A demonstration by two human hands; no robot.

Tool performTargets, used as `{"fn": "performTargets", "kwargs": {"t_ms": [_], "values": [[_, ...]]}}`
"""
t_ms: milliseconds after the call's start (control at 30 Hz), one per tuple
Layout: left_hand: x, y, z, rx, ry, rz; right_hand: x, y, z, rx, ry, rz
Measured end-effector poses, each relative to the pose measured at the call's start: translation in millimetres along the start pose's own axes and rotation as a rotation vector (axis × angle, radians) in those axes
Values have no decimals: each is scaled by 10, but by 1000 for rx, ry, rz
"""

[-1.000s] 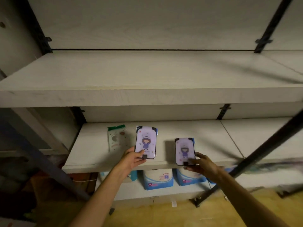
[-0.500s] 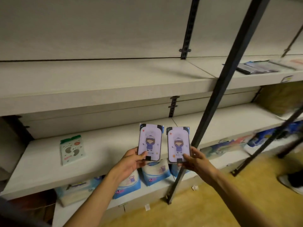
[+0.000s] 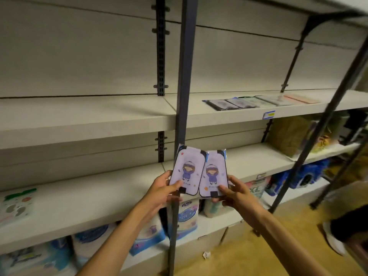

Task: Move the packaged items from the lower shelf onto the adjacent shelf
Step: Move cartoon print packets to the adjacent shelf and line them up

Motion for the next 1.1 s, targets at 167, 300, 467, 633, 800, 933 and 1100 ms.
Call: {"fn": "performTargets", "kwargs": {"t_ms": [167, 300, 467, 633, 800, 933, 1100], "values": [[-244, -776, -381, -144, -136, -81, -155, 631, 464, 1, 66, 34], [-494, -1098, -636, -162, -172, -162, -372, 894, 812, 45, 128, 30], [-923, -1437, -1057, -136, -226, -227, -805, 1122, 1232, 7, 188, 61], [-1331, -1714, -1477, -94, -282, -236, -1351, 1378, 1594, 14, 213, -26], [-1852, -1690, -1631, -107, -269, -360, -1950, 1715, 1897, 146, 226, -196], [-2259, -1654, -1712, -211, -221, -571, -2322, 1884, 2186, 219, 257, -260], [-2582, -1752, -1814, -389, -200, -640, -2728, 1953, 2343, 314, 240, -263]]}}
Point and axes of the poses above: each hand's wrist, its own x-axis away from the middle knuckle, its own y-axis out of the back of the hand, z = x × y, the point moved 1 cm from there along -x, towards the middle knuckle, and after that the axes turned 1 degree about -z, right-handed, at the moved point
